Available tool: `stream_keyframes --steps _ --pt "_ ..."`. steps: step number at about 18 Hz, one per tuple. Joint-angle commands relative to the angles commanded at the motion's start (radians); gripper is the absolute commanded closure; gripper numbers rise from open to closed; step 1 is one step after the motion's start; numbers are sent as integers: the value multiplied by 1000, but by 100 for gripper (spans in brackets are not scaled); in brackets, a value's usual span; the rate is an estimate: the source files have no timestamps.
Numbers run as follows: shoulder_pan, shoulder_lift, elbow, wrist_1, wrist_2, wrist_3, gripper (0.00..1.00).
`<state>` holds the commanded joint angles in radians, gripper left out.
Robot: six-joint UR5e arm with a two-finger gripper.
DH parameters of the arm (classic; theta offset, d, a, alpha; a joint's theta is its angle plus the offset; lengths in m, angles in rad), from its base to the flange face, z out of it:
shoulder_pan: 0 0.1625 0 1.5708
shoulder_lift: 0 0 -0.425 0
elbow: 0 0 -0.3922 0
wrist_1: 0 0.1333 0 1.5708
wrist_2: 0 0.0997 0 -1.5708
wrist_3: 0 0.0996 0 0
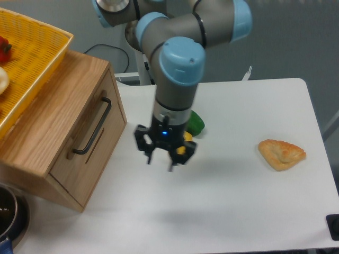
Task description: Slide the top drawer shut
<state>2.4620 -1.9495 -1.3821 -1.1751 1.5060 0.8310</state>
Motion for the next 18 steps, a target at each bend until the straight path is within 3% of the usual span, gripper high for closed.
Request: stream_keyframes --steps 3,9,11,13,15,18 --pt "40 -40 9 11 54 184 0" --pt "189 -123 38 11 54 544 0" --pt "218 -143 46 12 54 605 0" --pt "239 -176 60 54 63 646 0" --pt "245 -209 61 98 124 666 0" --pt "230 -233 83 103 245 678 0"
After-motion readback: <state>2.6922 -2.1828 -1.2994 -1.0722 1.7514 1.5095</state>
